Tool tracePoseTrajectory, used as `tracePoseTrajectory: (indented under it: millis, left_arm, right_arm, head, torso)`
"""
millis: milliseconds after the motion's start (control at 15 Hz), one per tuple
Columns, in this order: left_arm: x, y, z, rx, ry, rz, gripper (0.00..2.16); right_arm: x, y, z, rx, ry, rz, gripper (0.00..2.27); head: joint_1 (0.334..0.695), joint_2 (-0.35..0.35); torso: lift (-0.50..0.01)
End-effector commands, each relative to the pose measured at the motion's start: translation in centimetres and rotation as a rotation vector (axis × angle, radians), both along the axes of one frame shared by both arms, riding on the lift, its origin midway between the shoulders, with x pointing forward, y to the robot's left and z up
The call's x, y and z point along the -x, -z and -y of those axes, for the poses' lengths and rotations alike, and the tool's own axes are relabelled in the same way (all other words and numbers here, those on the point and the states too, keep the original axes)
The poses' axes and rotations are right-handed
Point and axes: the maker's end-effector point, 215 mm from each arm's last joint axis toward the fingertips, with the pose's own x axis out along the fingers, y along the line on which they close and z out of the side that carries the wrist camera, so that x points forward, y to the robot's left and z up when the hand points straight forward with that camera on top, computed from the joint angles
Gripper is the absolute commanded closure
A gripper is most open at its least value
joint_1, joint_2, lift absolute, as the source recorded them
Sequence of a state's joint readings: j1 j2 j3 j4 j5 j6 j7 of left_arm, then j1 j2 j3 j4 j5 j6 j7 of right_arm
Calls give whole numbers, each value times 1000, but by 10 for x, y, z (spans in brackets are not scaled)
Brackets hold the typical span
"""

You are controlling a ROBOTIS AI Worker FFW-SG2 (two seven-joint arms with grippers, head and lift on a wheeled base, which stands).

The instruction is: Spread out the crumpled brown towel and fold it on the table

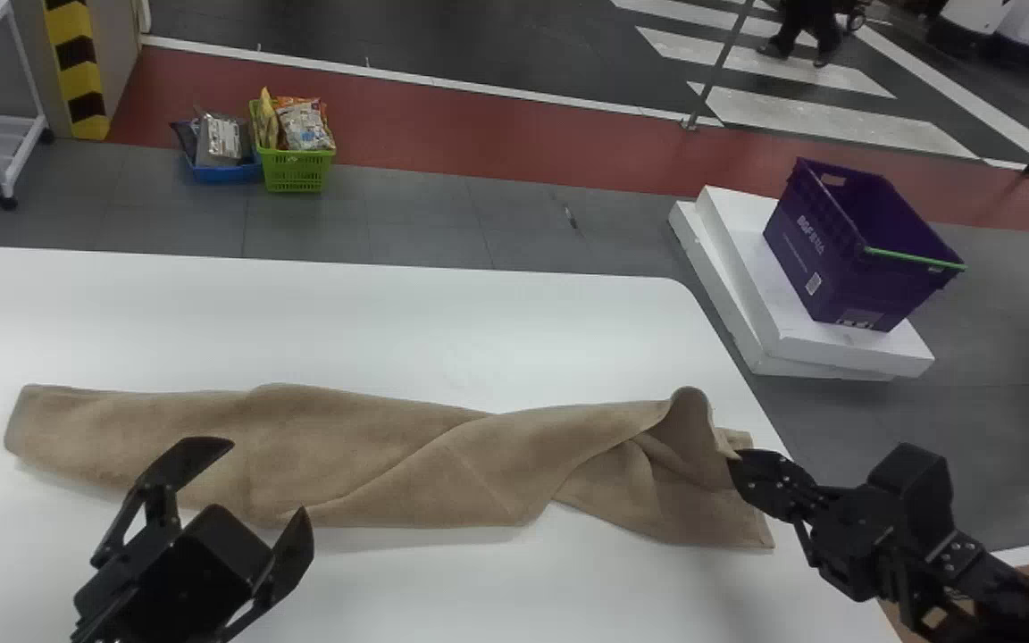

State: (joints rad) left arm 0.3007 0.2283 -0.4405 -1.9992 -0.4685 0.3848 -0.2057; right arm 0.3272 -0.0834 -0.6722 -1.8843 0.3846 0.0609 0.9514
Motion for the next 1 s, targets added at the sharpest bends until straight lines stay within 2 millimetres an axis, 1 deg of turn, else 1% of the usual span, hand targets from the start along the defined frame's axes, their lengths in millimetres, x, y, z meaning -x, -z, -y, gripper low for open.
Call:
tracePoseTrajectory:
  millis: [0,67,133,200,267,333,467,533,667,867,933]
  left_arm:
    - [8,8,-2,-10,5,-48,275]
    - [15,12,-2,-9,12,-76,346]
    - [20,16,0,-5,21,-101,360]
    - [21,18,0,-6,18,-110,363]
    - [21,20,1,-5,19,-115,515]
    - [20,19,5,0,22,-114,552]
    - [18,18,12,5,32,-114,556]
    - [18,20,17,4,43,-121,603]
    - [19,24,26,-1,55,-129,603]
    - [20,29,33,-12,62,-135,606]
    - [18,30,32,-14,62,-136,650]
  right_arm:
    - [-1,1,2,-12,2,3,1949]
    - [-2,2,1,-16,1,2,1949]
    - [-4,3,-1,-19,-3,1,1949]
    - [-5,4,-3,-23,-6,-1,1949]
    - [-6,4,-6,-24,-12,2,1949]
    - [-7,6,-9,-27,-17,0,1949]
    - [-8,8,-13,-28,-27,0,1949]
    - [-8,8,-13,-28,-28,0,1949]
    - [-7,10,-11,-32,-28,0,1949]
    - [-5,8,-6,-44,-26,12,1949]
    - [-4,8,-6,-48,-26,12,1949]
  head:
    - [695,-350]
    - [695,-350]
    - [695,-350]
    - [695,-350]
    - [695,-350]
    - [695,-350]
    - [695,-350]
    - [695,-350]
    - [695,-350]
    - [695,-350]
    - [695,-350]
  torso:
    - [-127]
    - [-127]
    - [-127]
    - [-127]
    - [-127]
    - [-127]
    - [-127]
    - [-127]
    - [-127]
    - [-127]
    - [-127]
